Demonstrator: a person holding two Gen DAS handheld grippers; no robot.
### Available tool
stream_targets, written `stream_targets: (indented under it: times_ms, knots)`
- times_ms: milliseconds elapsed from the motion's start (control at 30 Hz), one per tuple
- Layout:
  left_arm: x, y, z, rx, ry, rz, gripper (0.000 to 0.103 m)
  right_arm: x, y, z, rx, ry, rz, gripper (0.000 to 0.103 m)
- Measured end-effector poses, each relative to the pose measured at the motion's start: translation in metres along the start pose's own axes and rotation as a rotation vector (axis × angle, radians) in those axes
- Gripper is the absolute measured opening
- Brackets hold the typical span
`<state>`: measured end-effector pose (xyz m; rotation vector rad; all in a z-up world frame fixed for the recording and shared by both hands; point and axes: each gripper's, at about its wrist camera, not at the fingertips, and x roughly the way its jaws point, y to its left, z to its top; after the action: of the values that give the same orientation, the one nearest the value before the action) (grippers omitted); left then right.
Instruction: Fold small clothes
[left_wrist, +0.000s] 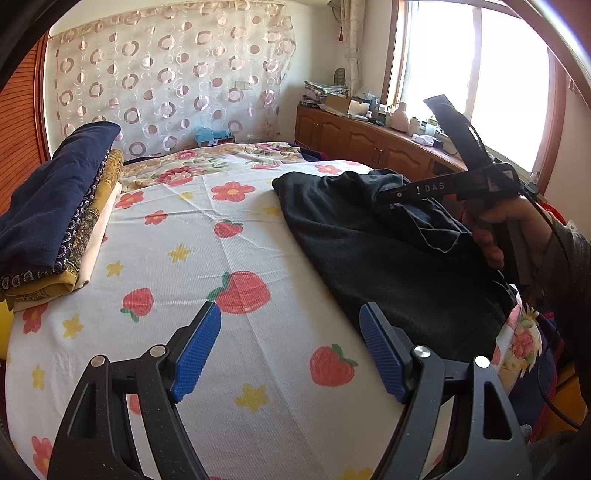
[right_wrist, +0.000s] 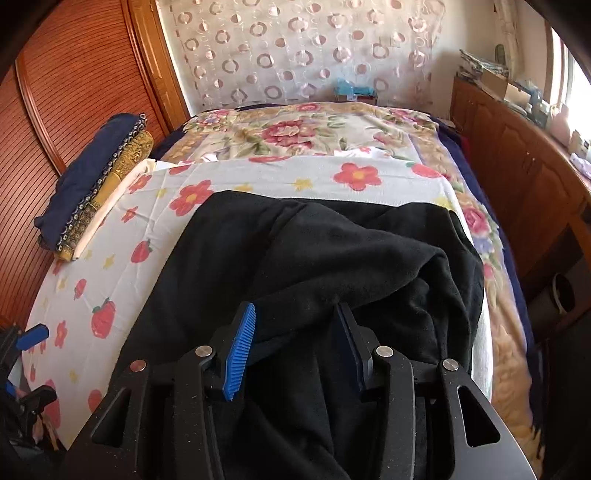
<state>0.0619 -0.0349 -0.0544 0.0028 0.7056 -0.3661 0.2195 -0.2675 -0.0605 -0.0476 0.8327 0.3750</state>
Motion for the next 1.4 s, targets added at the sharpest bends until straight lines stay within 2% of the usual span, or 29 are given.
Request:
stream_targets:
  times_ms: [100,200,267,400,500,567,633,733,833,967,1133,1267,1400]
  knots:
    - [0.000,-0.001,0.000,0.001,0.003,-0.002,0.078,0.002,-0.007,0.006,0.018,0.007,0.045,0.045]
    - [0.000,-0.002,-0.001,0.005,0.004,-0.002,0.078,0.000,-0.012,0.012,0.006,-0.008,0.075,0.009]
    - [0.000,-0.001,-0.001,0.003,0.006,-0.002,0.078,-0.009,-0.011,0.014,-0.036,-0.042,0.054,0.008]
    - [0.003,-0.001,-0.001,-0.001,0.011,-0.004,0.078,-0.040,-0.024,0.030,-0.071,-0.143,-0.072,0.007]
    - [0.003,-0.003,-0.001,0.004,0.013,-0.006,0.078,-0.050,-0.048,0.051,-0.082,-0.185,-0.280,0.007]
    - [0.003,-0.004,-0.002,0.007,0.012,-0.007,0.078,-0.042,-0.069,0.060,-0.050,-0.153,-0.329,0.007]
    - [0.003,-0.004,-0.002,0.008,0.014,-0.008,0.078,-0.031,-0.080,0.063,-0.056,-0.103,-0.384,0.020]
    - [0.003,-0.004,-0.003,0.009,0.016,-0.010,0.078,-0.018,-0.081,0.057,-0.072,-0.044,-0.357,0.032]
    - [0.004,-0.007,-0.003,0.015,0.018,-0.014,0.078,-0.024,-0.072,0.038,-0.096,-0.054,-0.353,0.033]
    - [0.004,-0.012,-0.002,0.024,0.021,-0.023,0.078,-0.046,-0.050,0.005,-0.109,-0.084,-0.272,0.033]
    - [0.009,-0.022,0.001,0.038,0.030,-0.044,0.078,-0.081,-0.035,-0.065,-0.143,-0.112,-0.233,0.033]
    - [0.012,-0.030,0.004,0.040,0.032,-0.078,0.083,-0.103,-0.028,-0.108,-0.141,-0.098,-0.170,0.033]
    - [0.018,-0.041,0.006,0.071,0.056,-0.078,0.084,-0.107,-0.033,-0.132,-0.136,-0.069,-0.165,0.033]
